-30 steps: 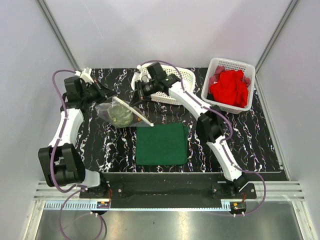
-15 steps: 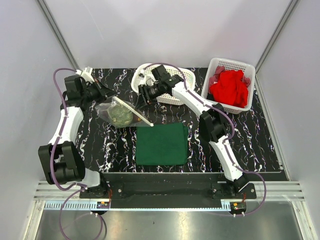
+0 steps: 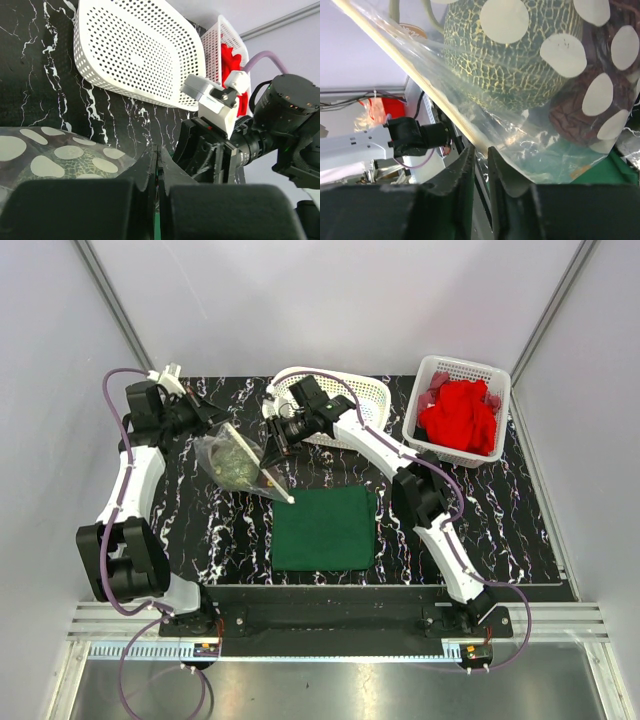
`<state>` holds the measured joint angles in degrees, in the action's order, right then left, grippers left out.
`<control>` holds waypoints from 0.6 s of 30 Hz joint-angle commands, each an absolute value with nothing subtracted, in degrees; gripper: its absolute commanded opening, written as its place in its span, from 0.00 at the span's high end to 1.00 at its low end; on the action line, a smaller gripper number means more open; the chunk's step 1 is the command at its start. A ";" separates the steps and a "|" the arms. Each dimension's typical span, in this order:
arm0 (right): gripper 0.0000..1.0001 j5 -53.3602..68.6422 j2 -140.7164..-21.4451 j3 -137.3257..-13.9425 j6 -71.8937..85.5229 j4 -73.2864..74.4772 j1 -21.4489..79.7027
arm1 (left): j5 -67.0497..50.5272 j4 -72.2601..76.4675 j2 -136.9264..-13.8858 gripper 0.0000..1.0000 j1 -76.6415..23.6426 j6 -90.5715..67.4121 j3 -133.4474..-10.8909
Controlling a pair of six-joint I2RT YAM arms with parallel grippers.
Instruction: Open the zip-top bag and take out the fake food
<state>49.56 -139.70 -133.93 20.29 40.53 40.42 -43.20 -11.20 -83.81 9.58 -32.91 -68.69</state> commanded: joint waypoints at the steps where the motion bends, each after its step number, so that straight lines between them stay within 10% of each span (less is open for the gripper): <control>1: 0.80 49.93 -141.67 -139.90 26.45 35.68 42.10 | -42.10 -6.07 -84.20 1.00 8.35 -36.47 -72.25; 3: 0.81 47.57 -142.82 -141.58 27.59 36.03 42.19 | -41.40 -5.10 -84.20 1.00 8.00 -37.35 -72.25; 6: 0.55 43.96 -142.03 -141.33 26.64 36.30 42.28 | -40.69 -4.92 -83.94 1.00 8.00 -38.58 -72.42; 11: 0.55 42.89 -141.94 -139.05 25.84 36.21 42.36 | -40.52 -4.48 -83.85 1.00 8.00 -40.34 -72.42; 13: 0.62 43.33 -142.21 -138.61 25.40 36.21 42.63 | -40.61 -4.22 -83.76 1.00 8.00 -40.78 -72.60; 16: 1.00 43.33 -141.94 -139.56 27.15 36.30 42.71 | -37.99 -8.06 -83.58 0.98 7.47 -38.26 -73.73; 18: 1.00 42.55 -141.07 -140.36 29.08 36.30 42.71 | -30.00 -19.65 -83.32 0.75 5.90 -34.12 -78.03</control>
<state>43.99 -142.47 -138.52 26.41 37.43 41.91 -39.72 -10.11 -84.23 7.79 -38.74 -70.35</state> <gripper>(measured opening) 0.021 0.086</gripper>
